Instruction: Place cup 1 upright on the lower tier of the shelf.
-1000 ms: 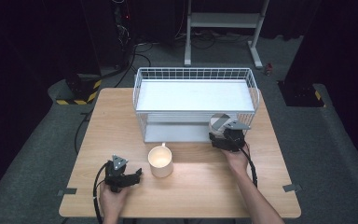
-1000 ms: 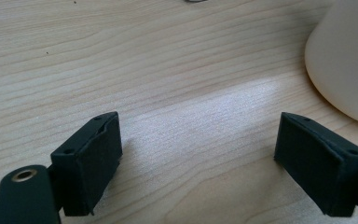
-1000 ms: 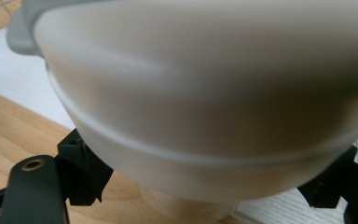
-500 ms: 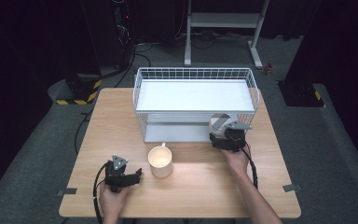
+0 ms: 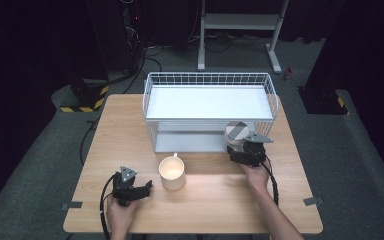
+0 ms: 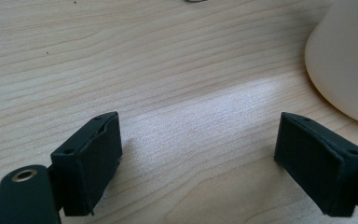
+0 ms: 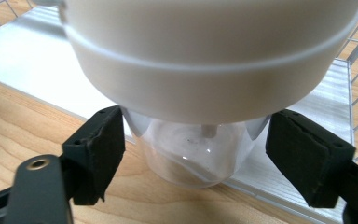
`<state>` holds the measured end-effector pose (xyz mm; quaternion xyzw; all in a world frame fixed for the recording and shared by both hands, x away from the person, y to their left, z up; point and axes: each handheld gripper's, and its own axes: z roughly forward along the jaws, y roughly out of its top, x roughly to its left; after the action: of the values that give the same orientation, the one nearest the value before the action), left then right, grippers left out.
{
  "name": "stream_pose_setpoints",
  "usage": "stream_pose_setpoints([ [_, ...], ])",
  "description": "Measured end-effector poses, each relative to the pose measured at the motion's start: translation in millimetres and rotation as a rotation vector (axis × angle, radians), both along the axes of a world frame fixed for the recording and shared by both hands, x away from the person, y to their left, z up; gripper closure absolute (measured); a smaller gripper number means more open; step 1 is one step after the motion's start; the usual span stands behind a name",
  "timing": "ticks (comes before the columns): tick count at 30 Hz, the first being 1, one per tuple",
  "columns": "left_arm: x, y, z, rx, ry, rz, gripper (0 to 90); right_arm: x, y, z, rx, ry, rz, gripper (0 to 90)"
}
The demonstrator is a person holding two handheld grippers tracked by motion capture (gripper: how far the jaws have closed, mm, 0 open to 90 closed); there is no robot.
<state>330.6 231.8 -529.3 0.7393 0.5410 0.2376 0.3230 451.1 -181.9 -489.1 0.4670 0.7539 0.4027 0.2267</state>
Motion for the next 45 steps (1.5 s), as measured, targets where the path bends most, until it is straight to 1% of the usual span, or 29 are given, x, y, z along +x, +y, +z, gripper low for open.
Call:
stream_pose_setpoints([
  [3, 0.0, 0.0, 0.0, 0.0, 0.0, 0.0, 15.1, -0.6, 2.0, 0.9, -0.008, -0.009, -0.01, 21.5],
  [8, 0.0, 0.0, 0.0, 0.0, 0.0, 0.0, 15.2, 1.0, 1.5, -0.6, -0.007, -0.008, -0.023, 22.7],
  [15, 0.0, 0.0, 0.0, 0.001, 0.0, 0.0, 15.2, 3.9, -1.2, -1.9, -0.013, -0.017, -0.039, 29.1],
  [21, 0.0, 0.1, 0.0, 0.0, 0.0, 0.0, 15.2, 8.1, -2.9, -5.2, 0.003, -0.006, -0.057, 32.2],
  [23, 0.0, 0.4, 0.2, 0.004, 0.003, -0.004, 15.2, 9.2, -3.1, -6.5, 0.01, 0.004, -0.066, 34.0],
  [27, 0.0, 0.4, 0.2, 0.004, 0.003, -0.004, 15.2, 10.7, -2.5, -8.0, -0.009, 0.002, -0.076, 38.1],
  [29, 0.0, 0.4, 0.2, 0.004, 0.003, -0.004, 15.2, 13.0, -1.4, -8.0, -0.021, 0.017, -0.085, 38.5],
  [30, 0.0, 0.4, 0.2, 0.004, 0.003, -0.004, 15.2, 14.5, -1.2, -7.7, -0.027, 0.014, -0.083, 38.9],
  [32, 0.0, 0.4, 0.2, 0.004, 0.003, -0.004, 15.2, 16.1, 0.7, -6.9, -0.028, 0.023, -0.1, 39.8],
  [33, 0.0, 0.4, 0.2, 0.004, 0.003, -0.004, 15.2, 18.1, 0.7, -6.6, -0.039, 0.017, -0.093, 40.1],
  [34, 0.0, 0.4, 0.2, 0.004, 0.003, -0.004, 15.2, 18.9, 2.6, -6.1, -0.034, 0.034, -0.11, 40.3],
  [35, 0.0, 0.4, 0.3, 0.004, 0.003, -0.004, 15.2, 20.3, 4.0, -5.9, -0.035, 0.04, -0.116, 41.0],
  [36, 0.0, 0.4, 0.3, 0.004, 0.003, -0.004, 15.2, 21.7, 3.8, -6.2, -0.044, 0.028, -0.111, 41.5],
  [37, -0.1, 0.4, 0.3, 0.005, 0.003, -0.004, 15.2, 21.4, 5.0, -6.4, -0.033, 0.04, -0.123, 41.7],
  [38, -0.1, 0.4, 0.3, 0.005, 0.003, -0.004, 15.2, 22.6, 4.5, -7.5, -0.034, 0.04, -0.12, 41.7],
  [40, -0.1, 0.3, 0.3, 0.005, 0.003, -0.004, 15.2, 24.3, 4.4, -10.3, -0.025, 0.056, -0.122, 42.0],
  [42, -0.2, 0.1, 0.2, 0.002, 0.003, -0.003, 15.2, 25.4, 4.9, -12.6, -0.031, 0.057, -0.124, 45.6],
  [43, -0.1, 0.1, 0.2, 0.003, 0.003, -0.003, 15.2, 26.4, 4.3, -13.0, -0.05, 0.04, -0.114, 47.4],
  [45, -0.1, 0.3, 0.3, 0.005, 0.002, -0.004, 15.2, 26.0, 6.3, -13.0, -0.047, 0.04, -0.123, 49.7],
])
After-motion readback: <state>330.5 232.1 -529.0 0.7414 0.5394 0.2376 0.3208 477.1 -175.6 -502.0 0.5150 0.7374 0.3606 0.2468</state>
